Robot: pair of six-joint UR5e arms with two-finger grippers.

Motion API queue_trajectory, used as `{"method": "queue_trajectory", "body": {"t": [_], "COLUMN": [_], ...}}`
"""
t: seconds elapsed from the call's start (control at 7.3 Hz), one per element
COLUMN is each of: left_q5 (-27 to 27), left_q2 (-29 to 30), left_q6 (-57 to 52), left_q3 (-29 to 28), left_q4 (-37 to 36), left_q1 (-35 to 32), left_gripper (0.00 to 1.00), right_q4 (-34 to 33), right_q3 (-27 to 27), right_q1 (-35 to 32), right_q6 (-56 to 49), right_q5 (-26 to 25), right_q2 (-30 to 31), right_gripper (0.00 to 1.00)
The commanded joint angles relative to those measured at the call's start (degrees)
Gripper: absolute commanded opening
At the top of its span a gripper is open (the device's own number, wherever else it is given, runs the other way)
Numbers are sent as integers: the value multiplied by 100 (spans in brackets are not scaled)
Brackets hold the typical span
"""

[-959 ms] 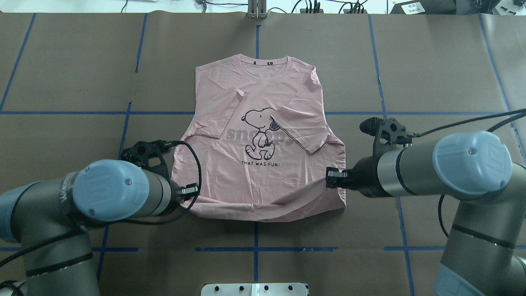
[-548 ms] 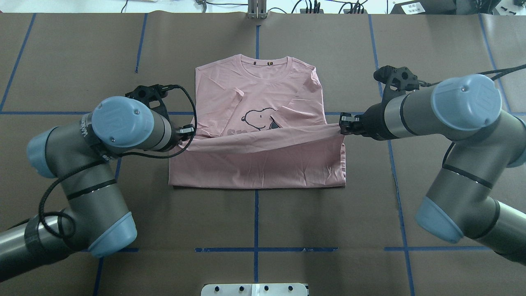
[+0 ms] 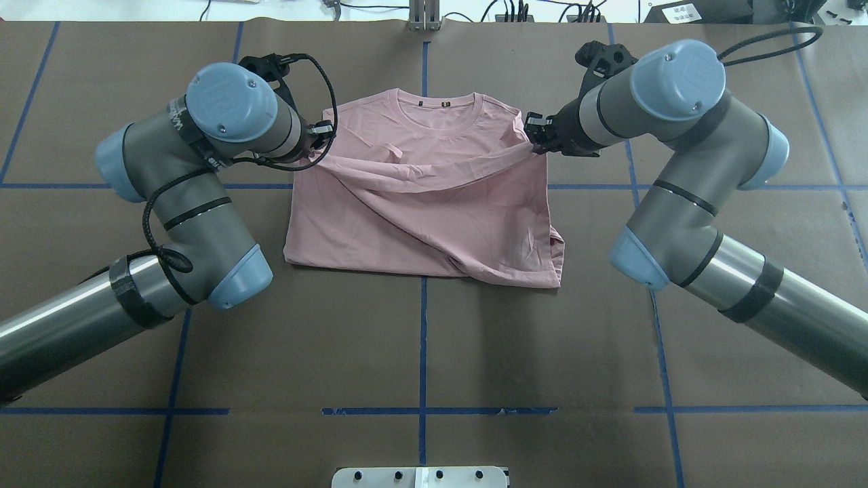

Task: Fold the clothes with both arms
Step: 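Lift the hem with both grippers and fold it toward the collar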

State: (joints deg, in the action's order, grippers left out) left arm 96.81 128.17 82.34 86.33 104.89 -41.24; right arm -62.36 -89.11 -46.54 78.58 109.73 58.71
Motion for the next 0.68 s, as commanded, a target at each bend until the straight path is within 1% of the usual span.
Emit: {"method": "queue_trajectory", "body": {"t": [0.0,0.14,0.27,0.55], "left_q5": [-4,-4,-13,-13], "left_q2": [173,261,305,393], "left_q6": [-209,-253,-254,-262], "left_q3": [-765,-924,-943,-1056], "left_q4": [496,498,498,498], "left_q1": [-95,-94,-94,-94], "left_gripper": [0,0,0,0], "right_q4": [617,628,628,628], "right_q3": [1127,1655,1938,2282], "right_q1": [-460,-514,-531,-532], "right_q6": [-1,-1,-1,-1], "right_q5": [215,207,189,154], "right_q2": [-454,-875,-1131,-1466], "right_gripper": [0,0,0,0]}}
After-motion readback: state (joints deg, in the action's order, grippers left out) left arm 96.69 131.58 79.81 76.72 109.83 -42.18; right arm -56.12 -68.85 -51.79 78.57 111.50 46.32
